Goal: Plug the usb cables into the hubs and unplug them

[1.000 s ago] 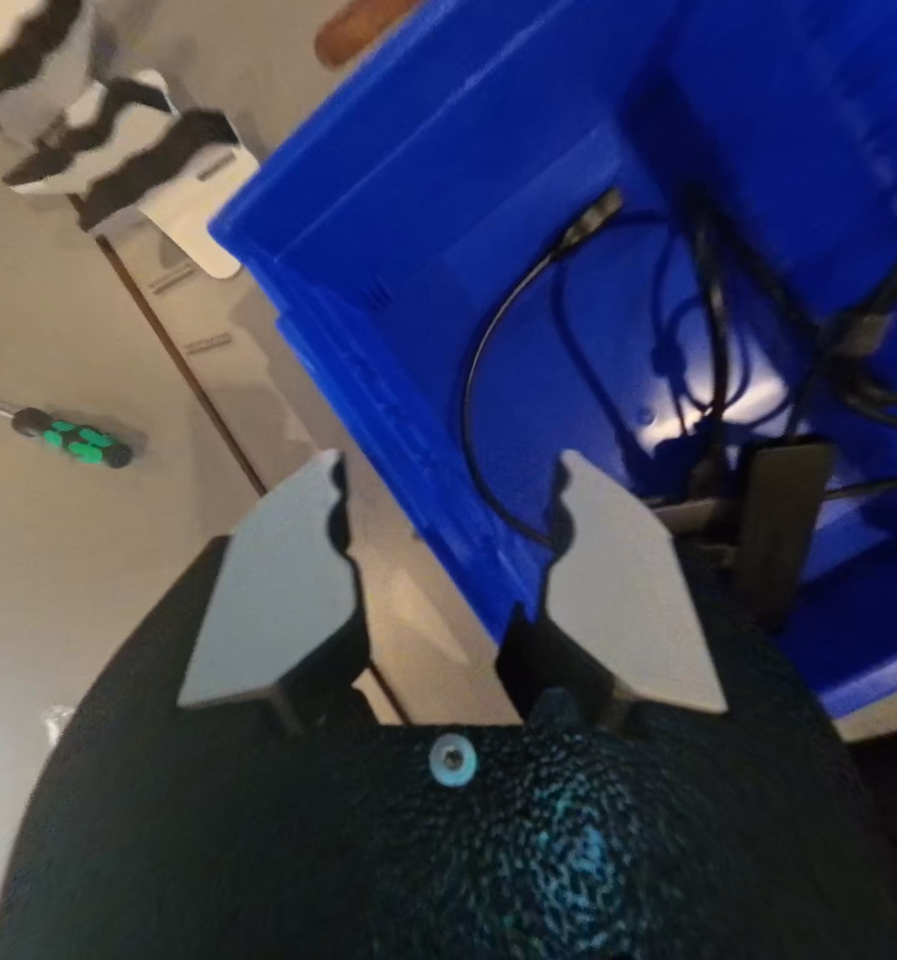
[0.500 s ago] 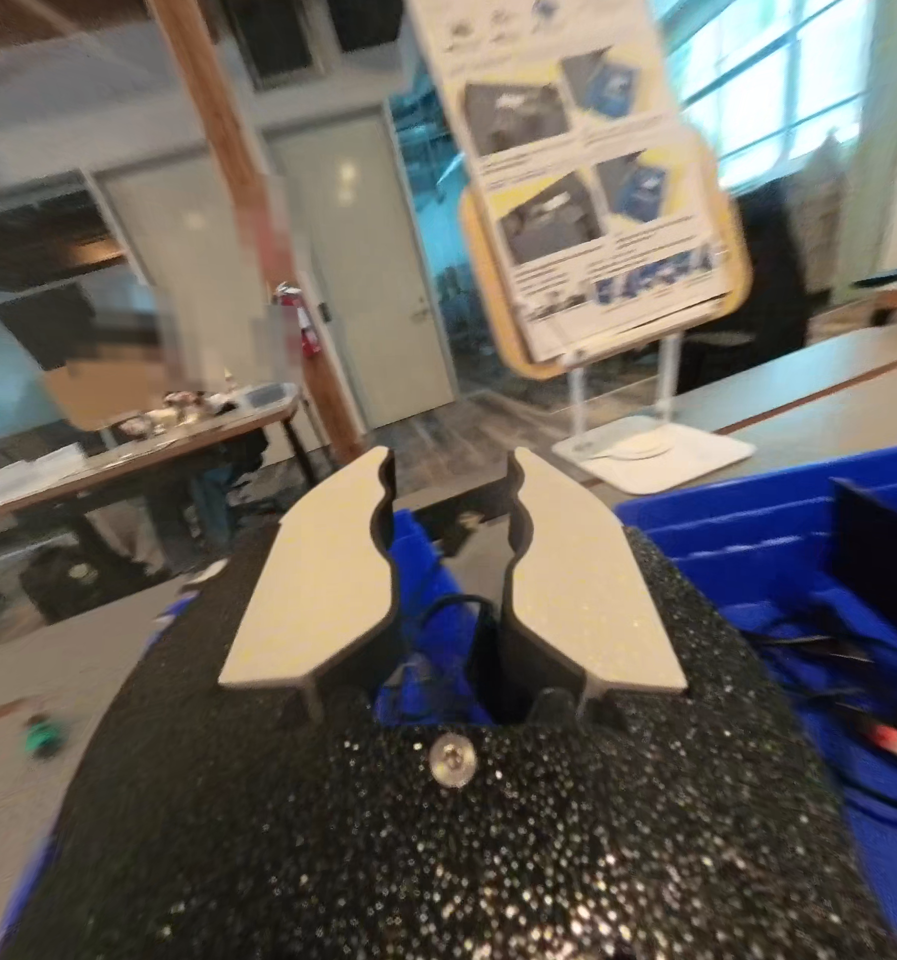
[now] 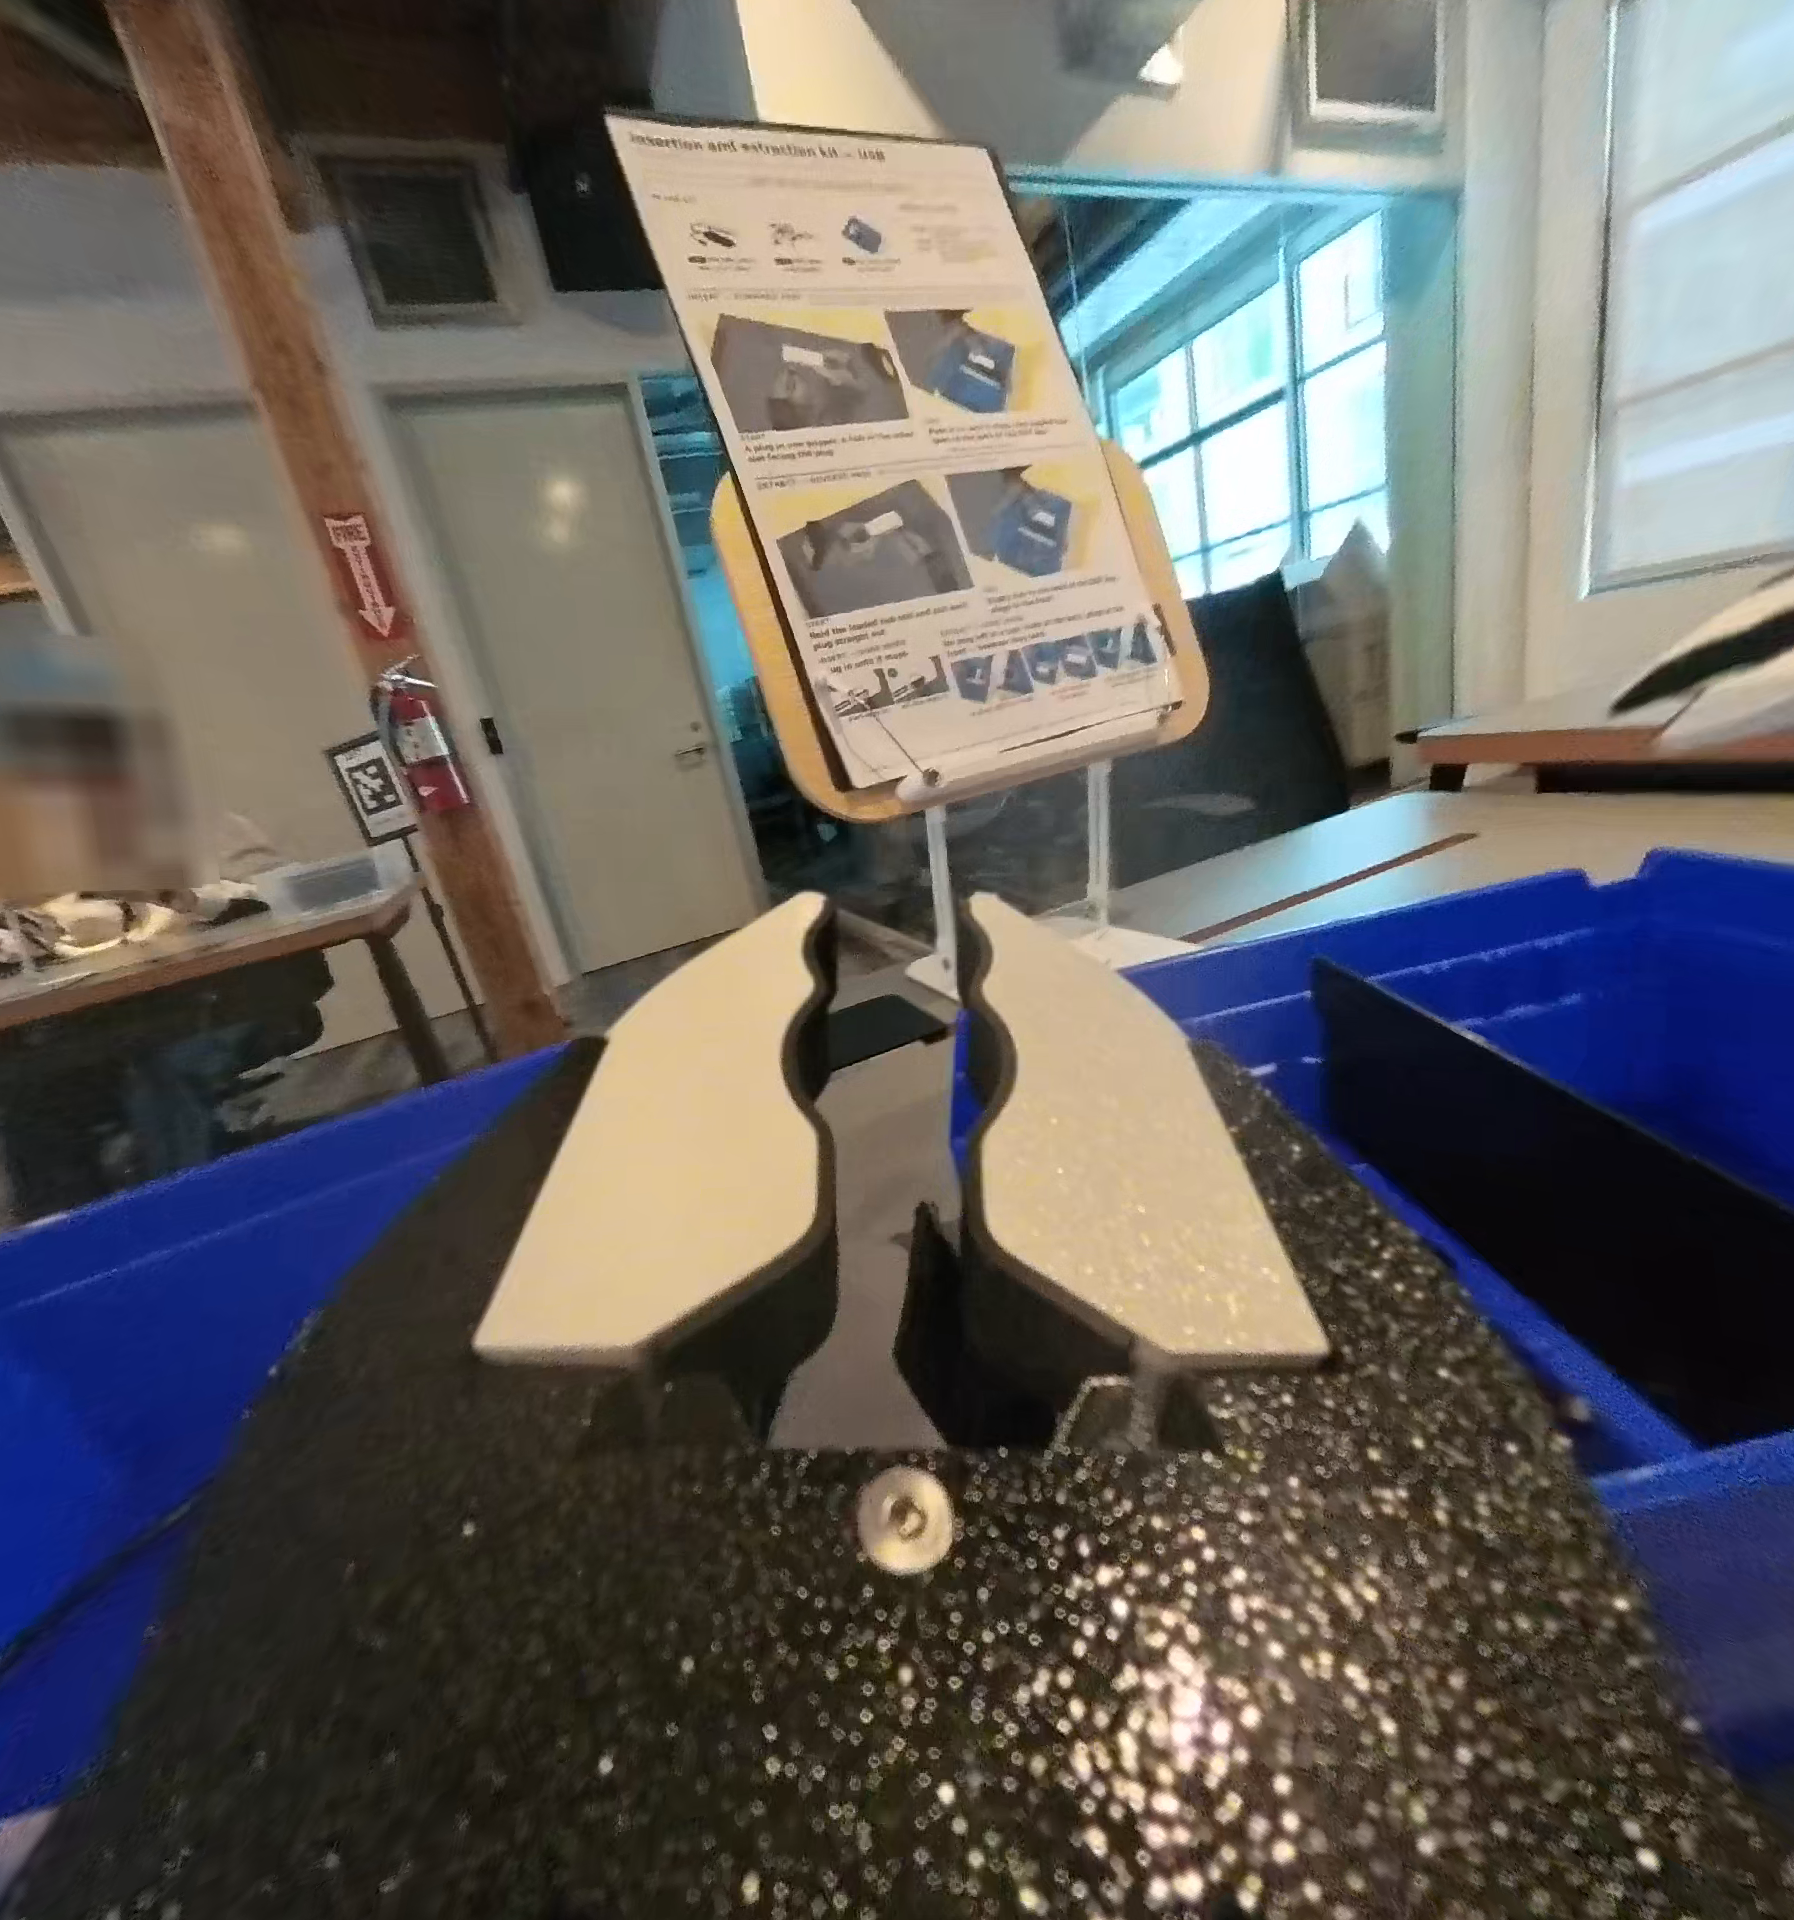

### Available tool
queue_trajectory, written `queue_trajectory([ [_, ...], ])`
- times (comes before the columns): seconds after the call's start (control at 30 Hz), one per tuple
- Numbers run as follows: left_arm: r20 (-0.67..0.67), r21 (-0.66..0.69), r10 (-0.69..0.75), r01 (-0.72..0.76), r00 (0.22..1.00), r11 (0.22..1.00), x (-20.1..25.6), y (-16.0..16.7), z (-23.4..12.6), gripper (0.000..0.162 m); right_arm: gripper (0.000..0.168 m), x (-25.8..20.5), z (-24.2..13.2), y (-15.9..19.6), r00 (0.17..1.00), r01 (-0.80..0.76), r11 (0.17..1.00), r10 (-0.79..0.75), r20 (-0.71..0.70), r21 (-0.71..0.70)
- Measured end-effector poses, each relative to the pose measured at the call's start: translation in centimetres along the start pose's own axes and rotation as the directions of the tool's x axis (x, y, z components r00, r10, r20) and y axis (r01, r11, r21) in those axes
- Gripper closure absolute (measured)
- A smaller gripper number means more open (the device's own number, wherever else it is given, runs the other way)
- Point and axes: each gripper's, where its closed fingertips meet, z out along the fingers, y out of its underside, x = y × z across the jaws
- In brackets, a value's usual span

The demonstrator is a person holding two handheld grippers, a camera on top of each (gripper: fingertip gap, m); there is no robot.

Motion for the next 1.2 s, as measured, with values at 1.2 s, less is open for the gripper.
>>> queue_trajectory([
  [1.2,-0.052,-0.052,0.273,-0.276,0.961,0.96,3.1,1.8,0.5,0.156,0.168,-6.8,-6.8,6.3,0.857,0.514,0.613,-0.395,0.33,-0.601],
])
